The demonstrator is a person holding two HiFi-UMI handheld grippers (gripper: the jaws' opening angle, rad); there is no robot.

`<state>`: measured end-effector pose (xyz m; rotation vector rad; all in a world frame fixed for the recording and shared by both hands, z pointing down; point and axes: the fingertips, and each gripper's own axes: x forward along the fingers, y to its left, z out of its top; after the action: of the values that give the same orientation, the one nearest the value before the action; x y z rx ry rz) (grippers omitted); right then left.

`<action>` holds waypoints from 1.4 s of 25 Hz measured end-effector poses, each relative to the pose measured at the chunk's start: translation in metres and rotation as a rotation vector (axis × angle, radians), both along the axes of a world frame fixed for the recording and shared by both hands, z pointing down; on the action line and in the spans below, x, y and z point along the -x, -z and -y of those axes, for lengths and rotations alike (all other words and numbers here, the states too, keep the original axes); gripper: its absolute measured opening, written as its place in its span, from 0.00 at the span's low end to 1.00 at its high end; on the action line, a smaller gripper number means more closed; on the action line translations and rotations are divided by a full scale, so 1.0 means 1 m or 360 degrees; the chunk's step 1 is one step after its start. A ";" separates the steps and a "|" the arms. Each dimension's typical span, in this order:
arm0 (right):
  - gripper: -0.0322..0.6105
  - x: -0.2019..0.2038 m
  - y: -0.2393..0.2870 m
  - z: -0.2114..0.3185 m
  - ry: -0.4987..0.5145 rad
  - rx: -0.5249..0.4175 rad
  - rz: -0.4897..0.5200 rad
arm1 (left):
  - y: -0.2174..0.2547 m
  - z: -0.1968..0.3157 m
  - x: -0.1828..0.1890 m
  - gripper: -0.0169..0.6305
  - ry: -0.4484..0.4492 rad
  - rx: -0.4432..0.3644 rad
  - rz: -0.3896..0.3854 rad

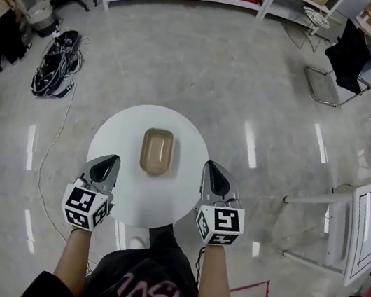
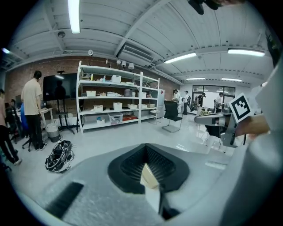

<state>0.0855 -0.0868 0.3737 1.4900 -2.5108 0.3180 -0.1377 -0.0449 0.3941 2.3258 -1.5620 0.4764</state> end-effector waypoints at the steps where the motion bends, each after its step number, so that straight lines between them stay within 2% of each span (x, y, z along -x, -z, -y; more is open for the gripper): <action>1: 0.07 0.000 -0.005 0.007 0.0012 0.0017 0.0001 | -0.004 0.006 -0.002 0.02 0.0004 0.0015 0.0006; 6: 0.07 -0.004 -0.023 0.044 0.0028 0.0083 0.0051 | -0.018 0.037 -0.009 0.02 0.0035 0.0064 0.0026; 15: 0.07 -0.010 -0.051 0.088 0.0102 0.0150 0.0040 | -0.033 0.074 -0.021 0.02 0.0082 0.0107 0.0076; 23: 0.07 -0.015 -0.060 0.102 0.0141 0.0192 0.0072 | -0.039 0.081 -0.031 0.02 0.0082 0.0146 0.0122; 35: 0.07 0.008 -0.068 0.096 0.0212 0.0231 0.0082 | -0.044 0.072 -0.022 0.02 0.0084 0.0160 0.0124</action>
<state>0.0772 -0.1828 0.4420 1.2693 -2.5501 0.5106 -0.1154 -0.1168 0.4381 2.2105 -1.5912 0.6247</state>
